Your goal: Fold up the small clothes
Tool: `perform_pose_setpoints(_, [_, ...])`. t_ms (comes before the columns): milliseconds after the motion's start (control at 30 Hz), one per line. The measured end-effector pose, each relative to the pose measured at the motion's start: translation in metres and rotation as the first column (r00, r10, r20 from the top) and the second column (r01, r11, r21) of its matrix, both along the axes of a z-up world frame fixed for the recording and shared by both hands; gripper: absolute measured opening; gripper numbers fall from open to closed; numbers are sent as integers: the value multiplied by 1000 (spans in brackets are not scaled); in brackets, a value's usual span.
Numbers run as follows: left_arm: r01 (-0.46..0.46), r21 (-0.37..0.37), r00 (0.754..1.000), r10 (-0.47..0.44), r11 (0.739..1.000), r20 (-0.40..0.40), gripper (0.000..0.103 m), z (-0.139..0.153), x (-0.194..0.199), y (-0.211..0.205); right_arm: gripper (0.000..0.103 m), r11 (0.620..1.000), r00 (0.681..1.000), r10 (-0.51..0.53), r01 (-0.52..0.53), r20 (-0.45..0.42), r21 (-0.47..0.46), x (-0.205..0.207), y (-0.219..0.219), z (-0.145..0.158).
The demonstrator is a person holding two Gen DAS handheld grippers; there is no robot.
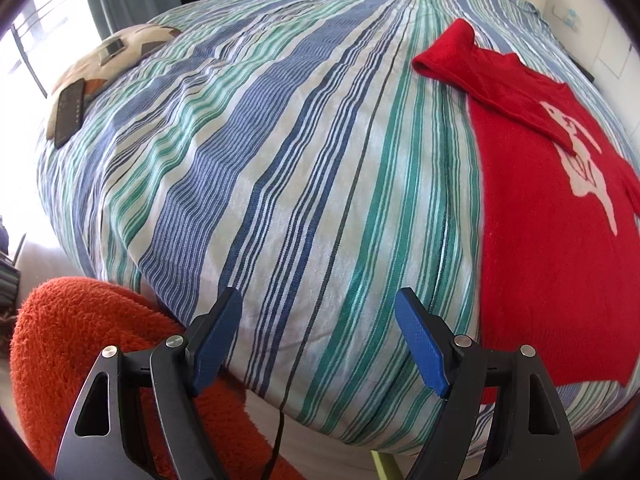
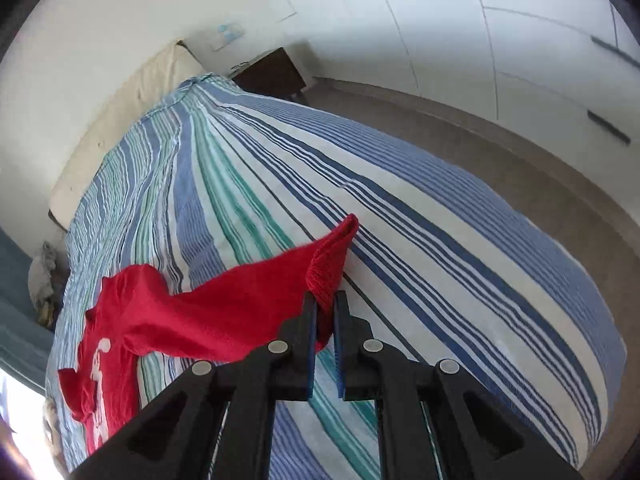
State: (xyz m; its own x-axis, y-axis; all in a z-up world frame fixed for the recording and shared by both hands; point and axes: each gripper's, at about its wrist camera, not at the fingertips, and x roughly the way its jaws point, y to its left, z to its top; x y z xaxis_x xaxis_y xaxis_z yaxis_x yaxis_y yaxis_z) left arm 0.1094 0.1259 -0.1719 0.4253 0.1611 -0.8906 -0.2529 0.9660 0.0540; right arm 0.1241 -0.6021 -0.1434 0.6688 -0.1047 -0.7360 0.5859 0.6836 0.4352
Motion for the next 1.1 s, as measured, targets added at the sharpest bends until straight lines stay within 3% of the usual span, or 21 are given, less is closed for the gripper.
perform_pose_setpoints(100, [1,26,1000,-1,1000,0,81,0,-2,-2,7,992,993,-96,91,62,89,-17,-9,-14])
perform_pose_setpoints(200, [-7,32,1000,7,999,-4,81,-1,-2,0,13,986,996,-49,36,76,161,-14,-12,-16])
perform_pose_setpoints(233, [-11,30,1000,11,999,-6,81,-1,-2,1,23,983,997,-24,9,79,183,-13,-13,-15])
perform_pose_setpoints(267, [-16,25,1000,16,1000,-7,81,-1,-2,2,44,976,995,-6,-17,104,218,-14,-14,-14])
perform_pose_setpoints(333, [-24,17,1000,24,1000,-7,81,-2,-2,3,68,959,985,6,-54,171,280,-16,-17,-10])
perform_pose_setpoints(400, [-23,20,1000,23,1000,-8,81,-2,-2,3,70,949,983,4,-62,183,310,-13,-32,-9])
perform_pose_setpoints(500, [-12,37,1000,13,999,-11,81,-3,-1,0,70,905,989,11,-73,148,420,4,-64,-28])
perform_pose_setpoints(600, [-4,55,1000,5,998,-16,81,-3,-1,-4,63,862,984,117,-167,133,479,30,-77,-36])
perform_pose_setpoints(633, [-2,62,1000,3,998,-18,81,-4,-1,-5,42,867,980,175,-201,100,456,39,-74,-36])
perform_pose_setpoints(667, [1,68,1000,1,998,-21,81,-4,-1,-6,4,886,975,219,-218,44,409,45,-72,-33])
perform_pose_setpoints(733, [7,81,1000,-5,997,-24,81,-4,-1,-8,4,893,958,286,-272,14,359,49,-67,-26])
perform_pose_setpoints(767, [10,87,1000,-8,996,-24,81,-4,-1,-9,4,914,955,296,-282,-4,293,46,-66,-18])
perform_pose_setpoints(867, [18,102,1000,-15,995,-25,81,-5,0,-12,4,987,984,161,-160,-71,11,30,-68,8])
perform_pose_setpoints(1033, [34,133,999,-30,990,-34,81,-7,2,-18,4,994,989,90,-96,-116,-45,31,-64,-7])
perform_pose_setpoints(1100, [36,142,999,-32,989,-34,81,-7,2,-18,6,997,991,66,-69,-113,-18,27,-63,-13])
